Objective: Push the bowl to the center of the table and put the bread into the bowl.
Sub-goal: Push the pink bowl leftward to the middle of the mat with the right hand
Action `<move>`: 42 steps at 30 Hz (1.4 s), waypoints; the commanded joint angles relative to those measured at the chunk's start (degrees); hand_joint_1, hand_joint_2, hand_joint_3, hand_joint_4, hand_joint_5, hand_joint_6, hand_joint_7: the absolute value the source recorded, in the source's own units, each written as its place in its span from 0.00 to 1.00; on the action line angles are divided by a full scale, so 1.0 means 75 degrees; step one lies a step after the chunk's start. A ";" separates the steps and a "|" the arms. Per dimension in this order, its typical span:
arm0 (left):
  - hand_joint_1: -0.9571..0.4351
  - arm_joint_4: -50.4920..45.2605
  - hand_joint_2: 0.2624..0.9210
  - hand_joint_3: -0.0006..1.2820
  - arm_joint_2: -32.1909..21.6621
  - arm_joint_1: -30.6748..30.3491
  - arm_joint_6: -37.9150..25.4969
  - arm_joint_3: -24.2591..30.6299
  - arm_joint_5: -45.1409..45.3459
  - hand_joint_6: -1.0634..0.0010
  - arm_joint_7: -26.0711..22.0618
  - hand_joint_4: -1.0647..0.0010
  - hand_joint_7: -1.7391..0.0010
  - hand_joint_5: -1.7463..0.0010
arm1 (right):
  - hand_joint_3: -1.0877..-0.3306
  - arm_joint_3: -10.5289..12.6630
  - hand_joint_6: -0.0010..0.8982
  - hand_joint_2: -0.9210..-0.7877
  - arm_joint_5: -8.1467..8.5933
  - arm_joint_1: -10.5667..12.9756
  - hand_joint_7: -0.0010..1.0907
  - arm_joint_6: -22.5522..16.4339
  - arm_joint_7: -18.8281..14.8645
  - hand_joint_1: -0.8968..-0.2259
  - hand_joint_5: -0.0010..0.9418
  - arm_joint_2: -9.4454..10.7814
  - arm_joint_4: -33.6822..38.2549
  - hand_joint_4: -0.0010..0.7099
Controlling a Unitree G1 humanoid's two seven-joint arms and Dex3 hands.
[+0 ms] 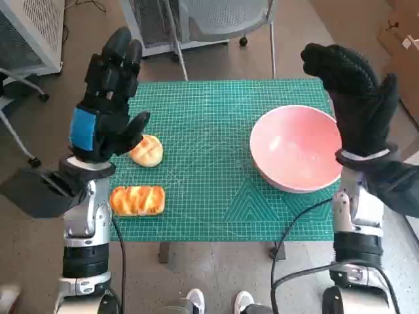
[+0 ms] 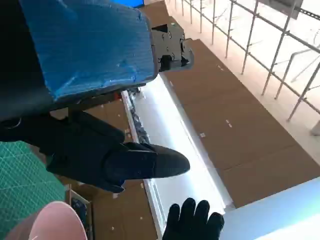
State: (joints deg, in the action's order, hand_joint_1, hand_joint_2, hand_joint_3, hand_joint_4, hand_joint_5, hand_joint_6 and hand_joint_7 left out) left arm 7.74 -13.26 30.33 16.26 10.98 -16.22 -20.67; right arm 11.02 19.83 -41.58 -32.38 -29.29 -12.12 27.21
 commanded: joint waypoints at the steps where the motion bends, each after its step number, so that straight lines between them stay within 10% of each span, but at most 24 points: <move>1: 0.20 -0.0181 1.00 0.29 -0.0061 -0.0094 -0.0073 -0.0026 -0.0028 1.00 -0.0032 1.00 0.81 1.00 | 0.43 -0.0023 0.46 0.00 -0.0079 0.0180 0.00 0.0102 0.0038 0.31 0.00 0.0015 -0.0009 0.38; 42: 0.25 -0.0044 1.00 0.30 0.0237 0.0146 -0.0197 -0.0322 0.0059 1.00 -0.0059 1.00 0.81 1.00 | 0.44 -0.0130 0.46 0.00 -0.0176 0.0126 0.00 0.0229 0.0211 0.28 0.00 0.0123 -0.0102 0.37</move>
State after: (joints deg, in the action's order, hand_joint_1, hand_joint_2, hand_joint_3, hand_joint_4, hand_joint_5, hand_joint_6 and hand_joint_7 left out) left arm 7.42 -12.04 30.29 14.68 9.29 -16.31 -21.63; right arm 10.47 19.11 -41.58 -31.56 -28.06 -11.37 26.63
